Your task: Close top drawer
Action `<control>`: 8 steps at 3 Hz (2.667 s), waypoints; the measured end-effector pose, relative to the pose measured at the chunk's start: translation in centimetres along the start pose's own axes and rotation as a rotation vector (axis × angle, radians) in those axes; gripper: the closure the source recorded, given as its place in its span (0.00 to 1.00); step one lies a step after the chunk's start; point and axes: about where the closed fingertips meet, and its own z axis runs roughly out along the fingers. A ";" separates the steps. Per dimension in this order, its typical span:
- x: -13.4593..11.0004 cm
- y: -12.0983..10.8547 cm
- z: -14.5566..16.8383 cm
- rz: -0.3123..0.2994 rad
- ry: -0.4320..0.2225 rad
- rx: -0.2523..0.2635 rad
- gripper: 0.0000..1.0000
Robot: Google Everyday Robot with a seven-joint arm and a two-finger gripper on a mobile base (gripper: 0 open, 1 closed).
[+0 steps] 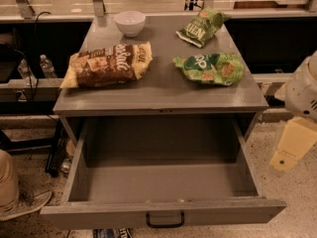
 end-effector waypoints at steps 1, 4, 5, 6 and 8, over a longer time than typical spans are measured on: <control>2.3 2.5 3.7 0.090 0.106 -0.058 0.00; 4.5 5.2 6.9 0.179 0.158 -0.112 0.18; 6.4 8.6 9.8 0.257 0.202 -0.156 0.41; 7.8 12.0 12.5 0.321 0.250 -0.197 0.65; 8.8 14.7 19.5 0.379 0.211 -0.190 1.00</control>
Offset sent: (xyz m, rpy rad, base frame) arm -0.0223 -0.0045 -0.0367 -0.0484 0.0926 -0.0762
